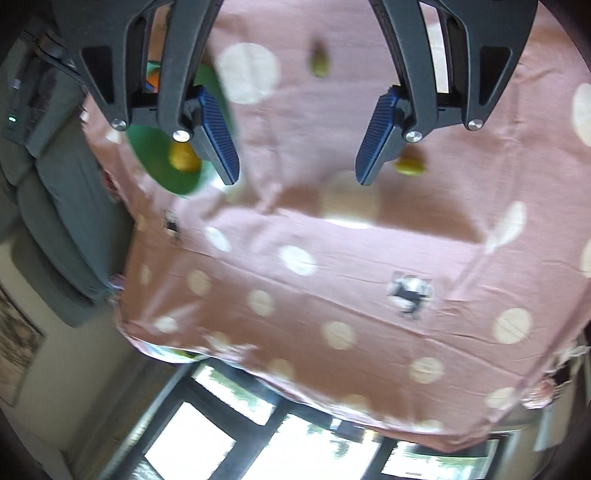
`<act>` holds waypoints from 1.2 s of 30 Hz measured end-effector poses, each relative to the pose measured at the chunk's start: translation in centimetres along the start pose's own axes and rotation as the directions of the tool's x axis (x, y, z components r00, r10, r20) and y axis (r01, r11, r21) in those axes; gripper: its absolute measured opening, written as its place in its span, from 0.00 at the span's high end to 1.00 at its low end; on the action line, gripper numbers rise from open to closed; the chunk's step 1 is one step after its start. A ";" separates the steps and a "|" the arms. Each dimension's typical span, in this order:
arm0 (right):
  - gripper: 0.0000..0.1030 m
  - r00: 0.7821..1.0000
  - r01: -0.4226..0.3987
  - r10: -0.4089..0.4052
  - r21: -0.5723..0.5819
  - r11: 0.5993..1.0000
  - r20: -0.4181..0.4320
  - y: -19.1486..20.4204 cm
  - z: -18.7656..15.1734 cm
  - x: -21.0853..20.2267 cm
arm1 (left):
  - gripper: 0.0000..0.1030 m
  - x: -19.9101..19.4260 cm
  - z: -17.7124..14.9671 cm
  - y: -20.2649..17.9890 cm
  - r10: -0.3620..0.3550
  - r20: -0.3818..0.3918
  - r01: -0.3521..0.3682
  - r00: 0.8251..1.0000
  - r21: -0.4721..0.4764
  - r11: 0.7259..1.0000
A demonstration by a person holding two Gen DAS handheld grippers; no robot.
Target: Organize fruits
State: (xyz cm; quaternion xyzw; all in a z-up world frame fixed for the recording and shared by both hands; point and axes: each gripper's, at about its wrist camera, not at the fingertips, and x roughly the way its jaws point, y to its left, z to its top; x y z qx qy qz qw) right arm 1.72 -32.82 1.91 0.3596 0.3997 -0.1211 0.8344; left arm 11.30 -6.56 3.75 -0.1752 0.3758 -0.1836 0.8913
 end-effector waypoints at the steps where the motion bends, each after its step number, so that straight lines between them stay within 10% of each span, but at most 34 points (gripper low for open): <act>1: 0.66 1.000 -0.016 0.015 -0.026 1.000 -0.016 0.7 -0.2 0.2 | 0.36 0.1 0.2 1.2 0.041 0.001 -0.041 0.999 -0.012 0.999; 10: 0.66 0.974 -0.095 0.050 -0.198 0.976 -0.223 6.2 -3.7 4.4 | 0.38 0.9 0.6 9.0 0.199 -0.066 -0.207 0.978 -0.178 0.962; 36: 0.72 0.929 -0.084 -0.046 -0.331 0.940 -0.366 9.3 -7.5 10.4 | 0.71 8.4 -0.1 8.8 0.099 -0.238 -0.165 0.966 -0.278 0.946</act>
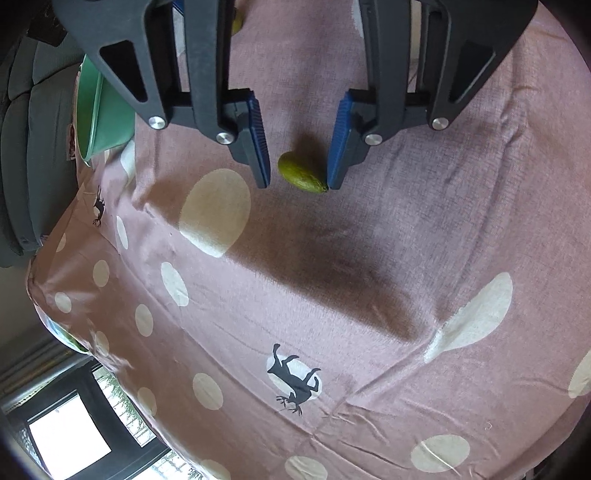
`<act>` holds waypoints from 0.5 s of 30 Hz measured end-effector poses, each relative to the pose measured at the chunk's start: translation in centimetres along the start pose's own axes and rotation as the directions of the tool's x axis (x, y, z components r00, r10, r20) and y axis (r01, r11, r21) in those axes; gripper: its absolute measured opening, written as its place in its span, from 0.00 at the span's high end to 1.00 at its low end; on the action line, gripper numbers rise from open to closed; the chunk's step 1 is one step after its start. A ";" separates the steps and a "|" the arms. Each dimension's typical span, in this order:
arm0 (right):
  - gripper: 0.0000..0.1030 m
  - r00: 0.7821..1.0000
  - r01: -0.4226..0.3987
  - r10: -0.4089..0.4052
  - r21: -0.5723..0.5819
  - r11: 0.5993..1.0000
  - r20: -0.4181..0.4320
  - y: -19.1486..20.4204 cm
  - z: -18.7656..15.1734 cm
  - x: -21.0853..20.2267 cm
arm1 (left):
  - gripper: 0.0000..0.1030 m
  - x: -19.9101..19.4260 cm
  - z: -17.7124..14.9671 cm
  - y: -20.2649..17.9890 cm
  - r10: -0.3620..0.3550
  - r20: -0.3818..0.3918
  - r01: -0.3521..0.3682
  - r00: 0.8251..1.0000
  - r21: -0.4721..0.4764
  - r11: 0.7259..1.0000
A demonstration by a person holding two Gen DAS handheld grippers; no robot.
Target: Organize fruits
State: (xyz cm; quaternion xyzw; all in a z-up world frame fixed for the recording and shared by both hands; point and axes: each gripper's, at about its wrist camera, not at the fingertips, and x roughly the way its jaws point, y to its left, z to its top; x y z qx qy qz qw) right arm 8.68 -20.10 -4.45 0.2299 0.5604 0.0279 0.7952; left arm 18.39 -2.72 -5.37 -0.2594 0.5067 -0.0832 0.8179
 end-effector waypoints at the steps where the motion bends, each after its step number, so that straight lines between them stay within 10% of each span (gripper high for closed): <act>1: 0.72 1.000 0.000 0.000 0.001 1.000 -0.001 -0.1 0.0 0.0 | 0.71 0.0 0.0 0.0 0.003 0.003 -0.003 1.000 -0.002 1.000; 15: 0.80 1.000 -0.015 0.015 -0.012 1.000 -0.008 -0.6 0.1 0.6 | 0.82 0.8 -0.5 -1.4 0.071 0.040 -0.074 0.997 0.074 0.995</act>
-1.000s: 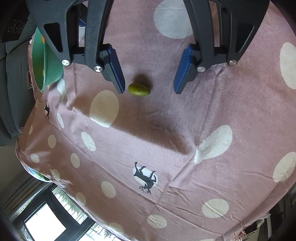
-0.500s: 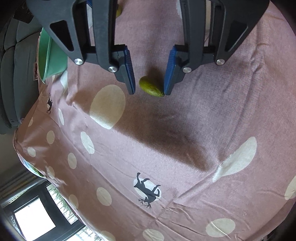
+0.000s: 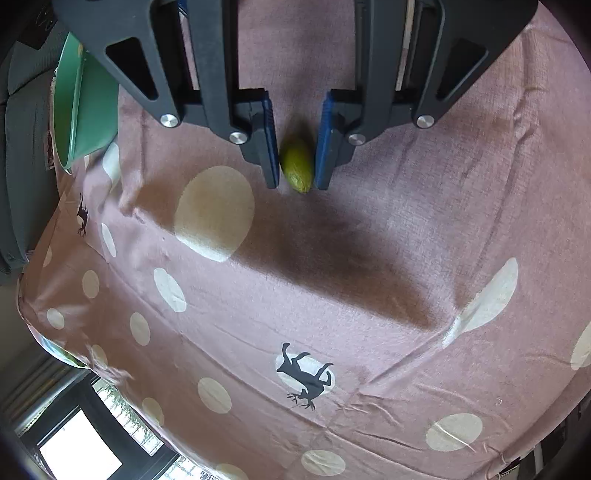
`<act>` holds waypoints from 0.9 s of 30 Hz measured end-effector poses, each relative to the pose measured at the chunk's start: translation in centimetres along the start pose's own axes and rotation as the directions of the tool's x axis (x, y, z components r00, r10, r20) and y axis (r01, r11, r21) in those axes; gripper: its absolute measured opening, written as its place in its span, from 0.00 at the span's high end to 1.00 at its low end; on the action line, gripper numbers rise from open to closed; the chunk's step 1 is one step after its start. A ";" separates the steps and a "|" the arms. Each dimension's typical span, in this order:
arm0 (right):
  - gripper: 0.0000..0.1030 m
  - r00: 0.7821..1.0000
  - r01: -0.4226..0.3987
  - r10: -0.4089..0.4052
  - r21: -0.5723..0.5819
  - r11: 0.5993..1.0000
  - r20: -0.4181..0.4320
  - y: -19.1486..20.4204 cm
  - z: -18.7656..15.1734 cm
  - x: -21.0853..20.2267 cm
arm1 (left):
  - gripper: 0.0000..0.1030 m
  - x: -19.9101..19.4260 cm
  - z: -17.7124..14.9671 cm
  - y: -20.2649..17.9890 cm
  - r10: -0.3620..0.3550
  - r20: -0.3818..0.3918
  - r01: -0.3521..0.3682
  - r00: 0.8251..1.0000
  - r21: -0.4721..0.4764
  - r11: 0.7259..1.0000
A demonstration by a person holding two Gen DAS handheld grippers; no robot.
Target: Organize fruits
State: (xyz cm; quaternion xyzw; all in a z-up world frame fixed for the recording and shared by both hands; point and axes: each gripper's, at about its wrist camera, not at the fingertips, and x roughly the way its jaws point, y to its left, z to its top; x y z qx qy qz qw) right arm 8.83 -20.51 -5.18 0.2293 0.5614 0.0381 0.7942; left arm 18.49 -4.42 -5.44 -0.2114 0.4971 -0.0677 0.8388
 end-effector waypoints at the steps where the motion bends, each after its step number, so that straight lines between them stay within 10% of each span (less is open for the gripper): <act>1: 0.80 1.000 -0.003 0.003 0.004 1.000 0.000 -0.1 0.0 0.0 | 0.82 0.0 -0.1 0.0 -0.001 -0.003 0.001 1.000 -0.001 1.000; 27: 0.80 0.964 -0.170 0.138 0.124 0.978 0.228 -3.5 0.0 -6.1 | 0.81 -8.7 -3.9 -3.9 -0.104 0.165 0.077 0.981 0.161 0.984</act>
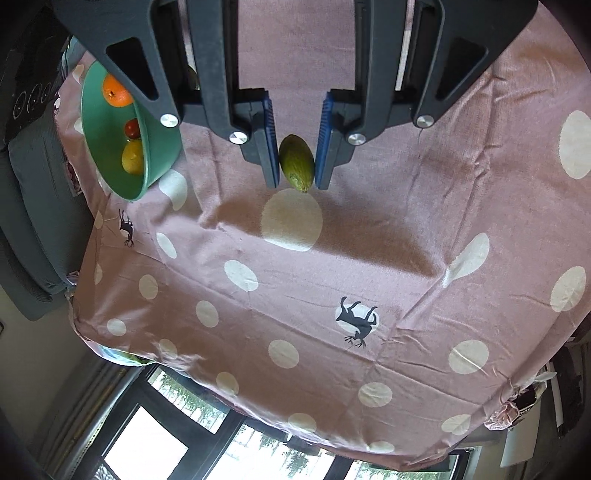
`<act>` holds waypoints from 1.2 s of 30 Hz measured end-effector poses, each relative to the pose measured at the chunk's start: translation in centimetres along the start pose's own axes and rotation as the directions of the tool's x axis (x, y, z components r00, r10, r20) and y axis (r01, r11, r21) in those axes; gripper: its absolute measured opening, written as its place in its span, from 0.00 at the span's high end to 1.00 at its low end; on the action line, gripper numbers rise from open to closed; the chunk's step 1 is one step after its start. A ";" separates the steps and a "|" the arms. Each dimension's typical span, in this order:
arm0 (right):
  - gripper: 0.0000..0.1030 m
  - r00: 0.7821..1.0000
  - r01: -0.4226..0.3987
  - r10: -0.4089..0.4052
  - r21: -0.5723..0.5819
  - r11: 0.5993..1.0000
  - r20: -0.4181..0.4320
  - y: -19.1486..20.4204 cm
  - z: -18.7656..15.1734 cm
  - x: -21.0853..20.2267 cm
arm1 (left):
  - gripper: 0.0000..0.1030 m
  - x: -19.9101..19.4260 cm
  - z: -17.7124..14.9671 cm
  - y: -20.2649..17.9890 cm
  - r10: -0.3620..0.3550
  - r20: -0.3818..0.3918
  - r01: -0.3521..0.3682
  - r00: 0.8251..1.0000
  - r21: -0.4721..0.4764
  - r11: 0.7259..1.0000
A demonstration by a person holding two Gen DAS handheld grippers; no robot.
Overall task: Organize fruits
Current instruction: 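Lift the green fruit with the right gripper and carry it over the bowl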
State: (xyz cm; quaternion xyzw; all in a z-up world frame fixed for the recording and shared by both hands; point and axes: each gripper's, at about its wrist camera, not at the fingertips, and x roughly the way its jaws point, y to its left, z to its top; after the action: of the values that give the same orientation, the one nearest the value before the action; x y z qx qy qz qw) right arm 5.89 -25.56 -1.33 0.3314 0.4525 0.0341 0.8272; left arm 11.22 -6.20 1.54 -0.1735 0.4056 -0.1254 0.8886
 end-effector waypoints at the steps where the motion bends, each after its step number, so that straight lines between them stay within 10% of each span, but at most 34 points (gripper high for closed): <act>1: 0.80 1.000 -0.007 0.007 0.006 1.000 0.012 -0.2 0.0 -0.4 | 0.81 -0.4 -0.1 -0.3 -0.009 0.009 0.008 1.000 0.009 1.000; 18: 0.80 0.960 -0.046 0.006 0.136 0.990 0.282 -4.5 0.5 -7.7 | 0.81 -3.6 -2.5 -7.5 -0.159 0.051 0.147 0.986 0.186 0.971; 36: 0.80 0.928 0.047 -0.153 0.300 0.953 0.340 -9.3 0.1 -10.6 | 0.81 -1.0 -5.2 -13.1 -0.352 -0.122 0.372 0.928 0.268 0.889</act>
State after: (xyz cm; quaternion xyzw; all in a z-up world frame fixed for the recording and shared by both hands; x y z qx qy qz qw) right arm -2.51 -36.62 0.99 0.4246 0.3100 -0.1358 0.8397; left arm 5.53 -18.80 4.45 -0.1109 0.3747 -0.3522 0.8504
